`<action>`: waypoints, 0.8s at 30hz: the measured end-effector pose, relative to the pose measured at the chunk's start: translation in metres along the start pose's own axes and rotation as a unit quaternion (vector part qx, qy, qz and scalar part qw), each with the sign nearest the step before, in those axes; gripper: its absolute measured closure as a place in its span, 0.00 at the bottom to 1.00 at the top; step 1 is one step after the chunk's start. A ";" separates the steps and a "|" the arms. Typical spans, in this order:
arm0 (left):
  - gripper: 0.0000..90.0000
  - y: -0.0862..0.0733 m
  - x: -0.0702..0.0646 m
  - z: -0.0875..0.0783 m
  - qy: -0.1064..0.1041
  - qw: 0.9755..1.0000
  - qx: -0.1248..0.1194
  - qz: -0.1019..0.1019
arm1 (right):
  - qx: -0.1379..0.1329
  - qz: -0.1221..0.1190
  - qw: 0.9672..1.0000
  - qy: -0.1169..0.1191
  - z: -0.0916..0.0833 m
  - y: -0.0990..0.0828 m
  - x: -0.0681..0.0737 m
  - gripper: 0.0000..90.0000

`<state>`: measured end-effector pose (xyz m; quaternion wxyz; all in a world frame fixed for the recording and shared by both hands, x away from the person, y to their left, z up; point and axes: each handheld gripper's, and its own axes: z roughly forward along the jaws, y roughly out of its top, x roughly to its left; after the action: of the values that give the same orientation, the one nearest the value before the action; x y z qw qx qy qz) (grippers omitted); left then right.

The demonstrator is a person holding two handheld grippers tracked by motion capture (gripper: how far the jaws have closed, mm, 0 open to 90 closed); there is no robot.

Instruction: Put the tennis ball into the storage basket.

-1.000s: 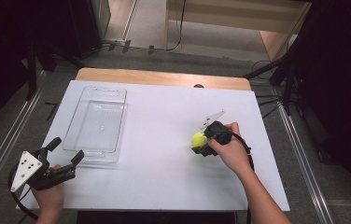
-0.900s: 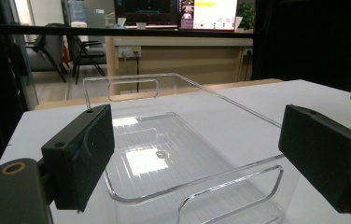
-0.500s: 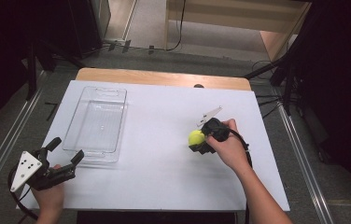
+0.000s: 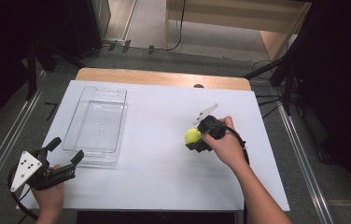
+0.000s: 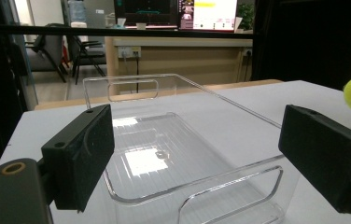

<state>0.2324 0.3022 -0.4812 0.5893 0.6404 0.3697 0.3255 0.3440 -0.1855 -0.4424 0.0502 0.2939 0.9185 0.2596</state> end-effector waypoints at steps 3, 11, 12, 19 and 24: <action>0.12 0.000 0.000 0.000 0.000 1.000 0.000 0.000 | 0.002 -0.006 1.000 0.000 -0.001 0.004 0.001 0.27; 0.12 0.000 0.000 0.000 -0.001 1.000 0.000 0.000 | 0.001 -0.010 1.000 0.002 0.000 0.011 0.004 0.27; 0.12 0.000 0.000 0.000 0.000 1.000 -0.001 0.000 | 0.000 -0.010 1.000 0.001 0.000 0.012 0.004 0.27; 0.12 0.000 0.000 0.000 -0.001 1.000 0.000 0.000 | -0.001 -0.016 1.000 0.004 0.000 0.019 0.005 0.27; 0.12 0.000 0.000 0.000 -0.001 1.000 -0.001 0.000 | -0.001 -0.018 1.000 0.005 0.002 0.025 0.007 0.27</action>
<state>0.2325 0.3024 -0.4811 0.5898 0.6404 0.3689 0.3255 0.3515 -0.1633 -0.4306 0.0507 0.2760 0.9235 0.2614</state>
